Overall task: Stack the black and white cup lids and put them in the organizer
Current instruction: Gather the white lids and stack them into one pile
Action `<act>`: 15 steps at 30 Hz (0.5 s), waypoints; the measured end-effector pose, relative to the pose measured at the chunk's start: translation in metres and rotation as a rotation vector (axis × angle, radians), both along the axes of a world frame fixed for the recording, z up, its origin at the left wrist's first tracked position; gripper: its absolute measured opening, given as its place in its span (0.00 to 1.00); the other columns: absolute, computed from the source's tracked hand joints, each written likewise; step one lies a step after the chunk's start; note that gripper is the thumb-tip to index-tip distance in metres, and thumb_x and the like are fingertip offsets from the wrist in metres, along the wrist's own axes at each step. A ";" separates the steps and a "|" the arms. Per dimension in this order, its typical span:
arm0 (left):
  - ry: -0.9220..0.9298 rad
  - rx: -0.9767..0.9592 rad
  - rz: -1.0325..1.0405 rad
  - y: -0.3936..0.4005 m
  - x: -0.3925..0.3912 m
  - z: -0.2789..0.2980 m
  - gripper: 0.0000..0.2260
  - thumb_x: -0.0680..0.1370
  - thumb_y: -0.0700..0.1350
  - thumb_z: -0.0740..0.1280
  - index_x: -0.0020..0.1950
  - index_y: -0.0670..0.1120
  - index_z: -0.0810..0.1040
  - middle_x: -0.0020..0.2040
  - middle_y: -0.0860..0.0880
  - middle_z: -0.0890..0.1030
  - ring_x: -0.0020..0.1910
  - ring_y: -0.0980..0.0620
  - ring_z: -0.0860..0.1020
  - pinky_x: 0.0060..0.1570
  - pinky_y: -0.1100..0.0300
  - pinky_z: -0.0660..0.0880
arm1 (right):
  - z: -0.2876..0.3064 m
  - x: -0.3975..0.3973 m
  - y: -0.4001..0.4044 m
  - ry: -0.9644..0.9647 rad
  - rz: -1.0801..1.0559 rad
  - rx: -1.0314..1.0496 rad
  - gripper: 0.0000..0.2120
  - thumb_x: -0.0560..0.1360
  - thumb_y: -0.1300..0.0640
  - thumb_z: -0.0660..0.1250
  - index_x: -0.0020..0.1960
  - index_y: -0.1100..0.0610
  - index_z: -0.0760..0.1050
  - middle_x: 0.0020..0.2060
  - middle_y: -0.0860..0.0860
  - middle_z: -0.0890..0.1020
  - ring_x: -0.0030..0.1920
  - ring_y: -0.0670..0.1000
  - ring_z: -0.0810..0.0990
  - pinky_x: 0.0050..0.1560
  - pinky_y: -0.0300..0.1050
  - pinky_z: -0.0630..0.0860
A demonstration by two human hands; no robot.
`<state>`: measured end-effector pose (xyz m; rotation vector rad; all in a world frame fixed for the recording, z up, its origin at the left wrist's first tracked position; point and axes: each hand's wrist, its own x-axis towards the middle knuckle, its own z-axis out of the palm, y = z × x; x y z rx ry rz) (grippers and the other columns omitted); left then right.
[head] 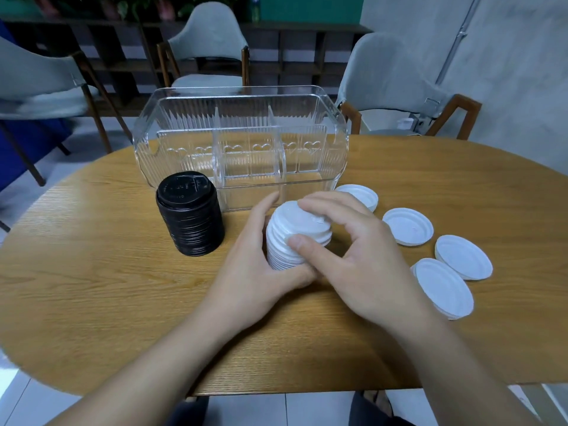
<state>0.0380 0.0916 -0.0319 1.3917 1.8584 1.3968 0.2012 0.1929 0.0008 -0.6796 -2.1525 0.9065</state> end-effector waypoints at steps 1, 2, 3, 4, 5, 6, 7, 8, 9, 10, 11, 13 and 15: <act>0.005 -0.002 0.000 0.001 0.000 -0.002 0.51 0.68 0.55 0.87 0.86 0.58 0.64 0.74 0.67 0.77 0.73 0.67 0.76 0.73 0.64 0.72 | -0.001 0.000 -0.001 -0.019 0.019 0.003 0.22 0.78 0.48 0.79 0.70 0.49 0.83 0.67 0.37 0.79 0.72 0.39 0.76 0.69 0.28 0.67; 0.008 0.002 -0.003 0.001 0.000 -0.003 0.49 0.69 0.52 0.87 0.85 0.58 0.65 0.73 0.65 0.78 0.73 0.65 0.77 0.73 0.62 0.74 | -0.002 0.000 -0.002 -0.033 0.040 -0.002 0.22 0.78 0.49 0.79 0.71 0.49 0.83 0.68 0.36 0.79 0.72 0.38 0.75 0.69 0.27 0.66; 0.003 0.014 -0.011 0.001 0.001 -0.004 0.46 0.70 0.50 0.86 0.84 0.57 0.67 0.72 0.64 0.79 0.72 0.63 0.78 0.72 0.60 0.75 | -0.002 0.000 -0.002 -0.039 0.057 -0.012 0.22 0.78 0.51 0.80 0.71 0.48 0.83 0.69 0.36 0.78 0.73 0.38 0.75 0.70 0.27 0.66; -0.006 0.029 -0.020 0.002 0.001 -0.004 0.43 0.71 0.47 0.86 0.82 0.57 0.69 0.71 0.63 0.80 0.71 0.61 0.79 0.70 0.60 0.76 | -0.002 0.001 -0.002 -0.038 0.071 -0.028 0.22 0.78 0.52 0.80 0.71 0.48 0.83 0.69 0.36 0.78 0.73 0.38 0.75 0.70 0.28 0.66; -0.015 0.043 -0.028 0.002 0.002 -0.004 0.41 0.71 0.45 0.86 0.80 0.56 0.71 0.70 0.62 0.81 0.70 0.60 0.80 0.69 0.60 0.77 | -0.002 0.001 -0.001 -0.035 0.086 -0.049 0.22 0.78 0.53 0.80 0.71 0.47 0.83 0.70 0.36 0.78 0.74 0.38 0.75 0.71 0.29 0.67; -0.024 0.050 -0.033 0.002 0.002 -0.003 0.40 0.72 0.43 0.85 0.79 0.56 0.72 0.69 0.61 0.82 0.69 0.59 0.81 0.68 0.60 0.77 | 0.000 0.003 0.000 -0.034 0.108 -0.070 0.22 0.78 0.54 0.80 0.71 0.47 0.83 0.70 0.36 0.78 0.74 0.39 0.75 0.73 0.32 0.68; -0.033 0.051 -0.041 0.002 0.002 -0.002 0.39 0.72 0.42 0.85 0.78 0.56 0.72 0.69 0.61 0.82 0.69 0.58 0.81 0.68 0.59 0.78 | 0.001 0.003 0.002 -0.033 0.135 -0.087 0.22 0.78 0.56 0.80 0.71 0.47 0.83 0.71 0.37 0.78 0.75 0.40 0.75 0.75 0.37 0.69; -0.041 0.048 -0.052 0.001 0.002 -0.001 0.39 0.72 0.40 0.85 0.78 0.56 0.73 0.68 0.60 0.83 0.68 0.58 0.82 0.68 0.59 0.78 | 0.001 0.005 0.003 -0.031 0.165 -0.103 0.21 0.78 0.57 0.79 0.70 0.47 0.83 0.72 0.38 0.78 0.76 0.42 0.75 0.77 0.42 0.70; -0.046 0.045 -0.063 0.001 0.002 0.000 0.39 0.72 0.39 0.85 0.78 0.57 0.73 0.68 0.60 0.83 0.68 0.57 0.82 0.67 0.59 0.78 | 0.001 0.006 0.005 -0.026 0.194 -0.121 0.21 0.78 0.58 0.79 0.70 0.48 0.83 0.72 0.39 0.79 0.77 0.44 0.75 0.78 0.46 0.70; -0.049 0.042 -0.072 0.001 0.002 0.001 0.39 0.72 0.39 0.85 0.77 0.57 0.73 0.68 0.60 0.83 0.67 0.57 0.82 0.67 0.58 0.79 | 0.000 0.007 0.007 -0.016 0.220 -0.142 0.21 0.78 0.60 0.79 0.70 0.48 0.83 0.72 0.40 0.79 0.77 0.46 0.75 0.79 0.50 0.70; -0.051 0.041 -0.077 0.001 0.003 0.001 0.39 0.72 0.38 0.85 0.77 0.57 0.73 0.67 0.60 0.83 0.67 0.57 0.82 0.67 0.57 0.79 | -0.001 0.008 0.009 -0.003 0.242 -0.162 0.21 0.78 0.62 0.79 0.70 0.49 0.83 0.72 0.41 0.79 0.77 0.47 0.75 0.79 0.53 0.70; -0.056 0.037 -0.078 0.001 0.004 0.001 0.38 0.72 0.39 0.85 0.77 0.58 0.74 0.67 0.59 0.84 0.67 0.56 0.83 0.67 0.55 0.79 | -0.003 0.009 0.014 0.030 0.269 -0.187 0.22 0.78 0.64 0.79 0.69 0.51 0.83 0.72 0.43 0.80 0.77 0.50 0.76 0.80 0.57 0.70; -0.064 0.035 -0.077 0.001 0.004 0.002 0.37 0.72 0.40 0.84 0.77 0.57 0.74 0.67 0.58 0.84 0.67 0.55 0.83 0.68 0.53 0.79 | -0.004 0.010 0.016 0.058 0.271 -0.197 0.23 0.77 0.66 0.80 0.69 0.51 0.83 0.72 0.45 0.81 0.77 0.51 0.76 0.80 0.59 0.70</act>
